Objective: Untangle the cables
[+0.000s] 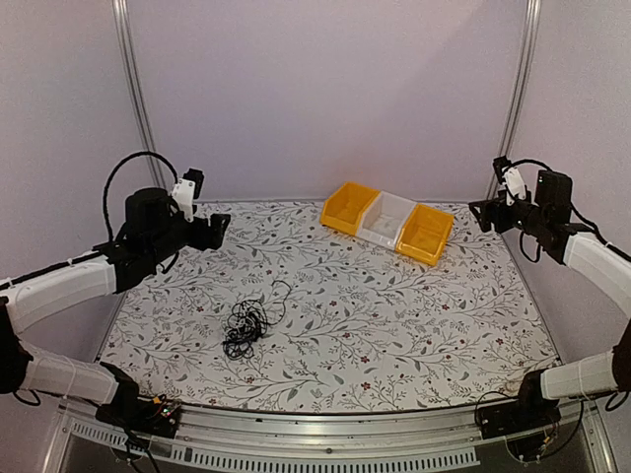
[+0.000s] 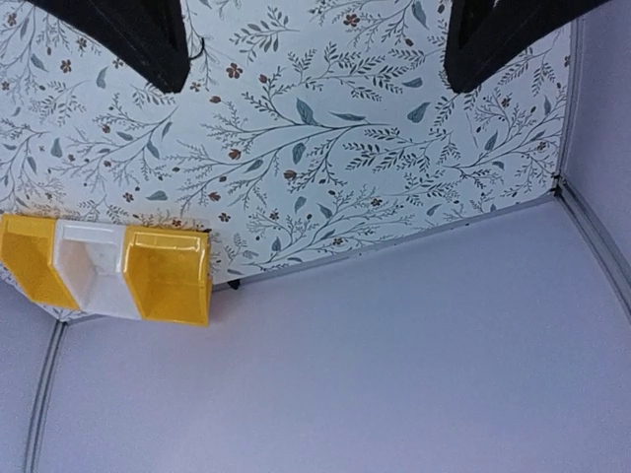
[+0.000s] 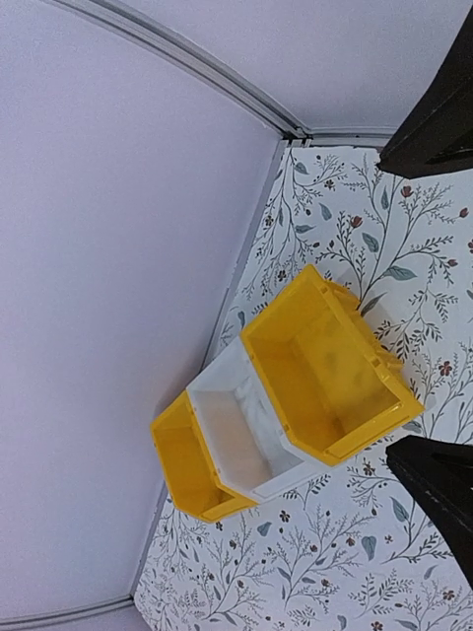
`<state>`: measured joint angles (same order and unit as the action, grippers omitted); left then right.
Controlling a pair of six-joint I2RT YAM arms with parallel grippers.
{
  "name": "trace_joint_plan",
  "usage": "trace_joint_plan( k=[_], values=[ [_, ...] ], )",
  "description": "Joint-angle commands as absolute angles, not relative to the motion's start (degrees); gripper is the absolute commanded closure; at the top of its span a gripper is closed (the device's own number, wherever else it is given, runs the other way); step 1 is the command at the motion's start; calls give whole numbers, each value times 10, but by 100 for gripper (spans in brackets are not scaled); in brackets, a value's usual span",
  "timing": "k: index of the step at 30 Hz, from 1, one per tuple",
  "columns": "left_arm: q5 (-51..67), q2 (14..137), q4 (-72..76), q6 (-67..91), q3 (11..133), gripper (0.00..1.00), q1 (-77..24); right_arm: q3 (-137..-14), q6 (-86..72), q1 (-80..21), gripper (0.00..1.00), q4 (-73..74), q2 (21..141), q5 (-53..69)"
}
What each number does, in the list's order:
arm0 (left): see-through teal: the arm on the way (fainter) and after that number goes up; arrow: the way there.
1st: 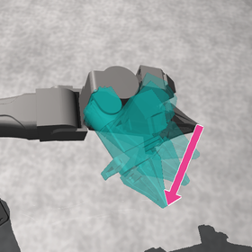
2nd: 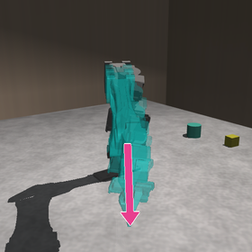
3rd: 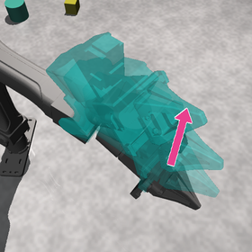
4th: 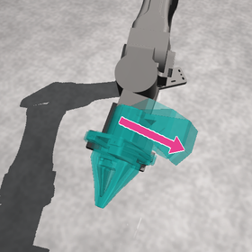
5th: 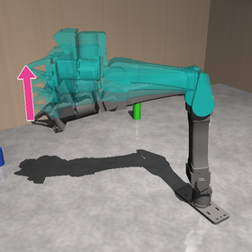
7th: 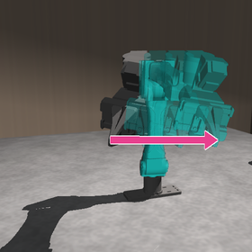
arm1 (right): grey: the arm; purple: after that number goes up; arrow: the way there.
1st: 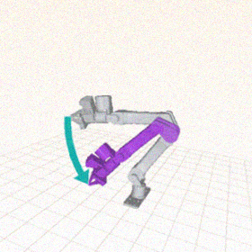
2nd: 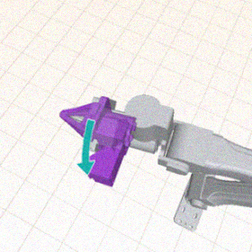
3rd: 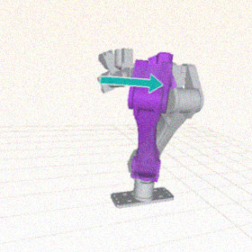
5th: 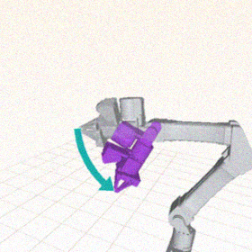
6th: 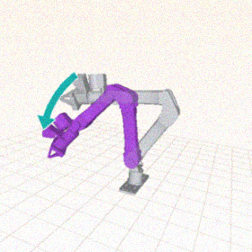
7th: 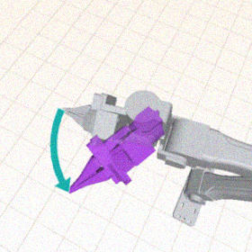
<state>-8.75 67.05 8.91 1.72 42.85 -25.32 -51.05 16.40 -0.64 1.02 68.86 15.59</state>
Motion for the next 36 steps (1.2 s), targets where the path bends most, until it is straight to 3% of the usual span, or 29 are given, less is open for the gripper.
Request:
trace_joint_plan(
  k=[1, 6, 9, 13, 18, 26, 31, 36],
  values=[
    [-62, 692, 78, -2, 445, 5, -257, -487, 155, 12, 4, -52, 691, 177],
    [-56, 684, 88, -14, 435, 1, -268, -476, 204, 24, 2, -51, 700, 255],
    [-156, 676, 100, 14, 427, 1, -276, -492, 216, 13, 5, -32, 714, 321],
    [-216, 689, 75, -4, 442, 0, -280, -548, 273, -91, 13, 32, 762, 323],
    [-140, 680, 71, 12, 430, 20, -284, -661, 345, -242, 31, 132, 873, 275],
    [-32, 764, -114, 149, 519, 35, -318, -819, 288, -377, 48, 227, 1075, 349],
    [49, 725, -69, 234, 417, 35, -328, -879, 230, -444, 49, 260, 1180, 396],
    [48, 716, -53, 251, 380, 34, -349, -934, 155, -465, 39, 273, 1262, 442]
  ],
)
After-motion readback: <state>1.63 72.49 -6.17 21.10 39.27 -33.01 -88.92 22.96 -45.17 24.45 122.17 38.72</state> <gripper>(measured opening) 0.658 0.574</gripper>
